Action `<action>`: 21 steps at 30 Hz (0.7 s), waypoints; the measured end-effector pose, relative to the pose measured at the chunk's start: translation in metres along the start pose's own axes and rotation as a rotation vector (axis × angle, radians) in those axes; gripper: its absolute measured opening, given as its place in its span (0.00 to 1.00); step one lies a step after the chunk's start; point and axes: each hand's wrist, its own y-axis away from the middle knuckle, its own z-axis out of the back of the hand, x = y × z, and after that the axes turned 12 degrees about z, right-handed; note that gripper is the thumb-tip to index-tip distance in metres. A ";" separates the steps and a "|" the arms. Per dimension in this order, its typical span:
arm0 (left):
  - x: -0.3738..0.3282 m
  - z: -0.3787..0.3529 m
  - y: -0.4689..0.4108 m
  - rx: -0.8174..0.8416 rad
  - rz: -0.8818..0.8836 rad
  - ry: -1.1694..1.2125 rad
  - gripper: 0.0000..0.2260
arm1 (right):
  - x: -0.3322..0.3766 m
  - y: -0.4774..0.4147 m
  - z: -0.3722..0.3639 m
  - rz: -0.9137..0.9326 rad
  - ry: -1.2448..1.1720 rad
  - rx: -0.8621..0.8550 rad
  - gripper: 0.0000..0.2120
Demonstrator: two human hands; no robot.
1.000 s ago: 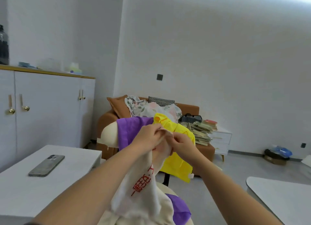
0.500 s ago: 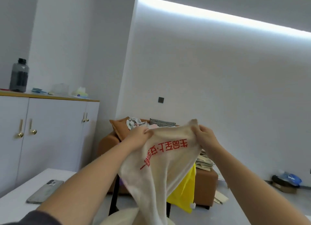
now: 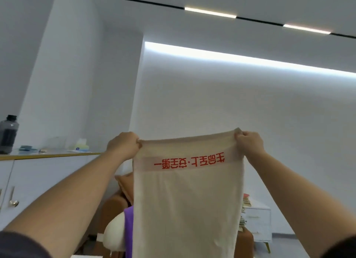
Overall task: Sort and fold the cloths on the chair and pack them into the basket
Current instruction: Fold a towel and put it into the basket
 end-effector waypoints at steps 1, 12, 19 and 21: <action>-0.004 0.008 -0.002 -0.051 0.028 -0.026 0.13 | 0.004 -0.003 0.004 0.005 0.041 0.021 0.17; -0.077 0.100 -0.019 -0.012 0.325 1.027 0.12 | 0.083 -0.040 0.040 -0.060 -0.466 -0.146 0.10; -0.085 0.119 -0.020 -0.315 0.097 1.030 0.15 | 0.097 -0.046 0.048 0.172 -0.399 -0.267 0.14; -0.088 0.118 -0.016 -0.370 0.059 0.941 0.15 | 0.097 -0.046 0.044 0.239 -0.320 -0.269 0.15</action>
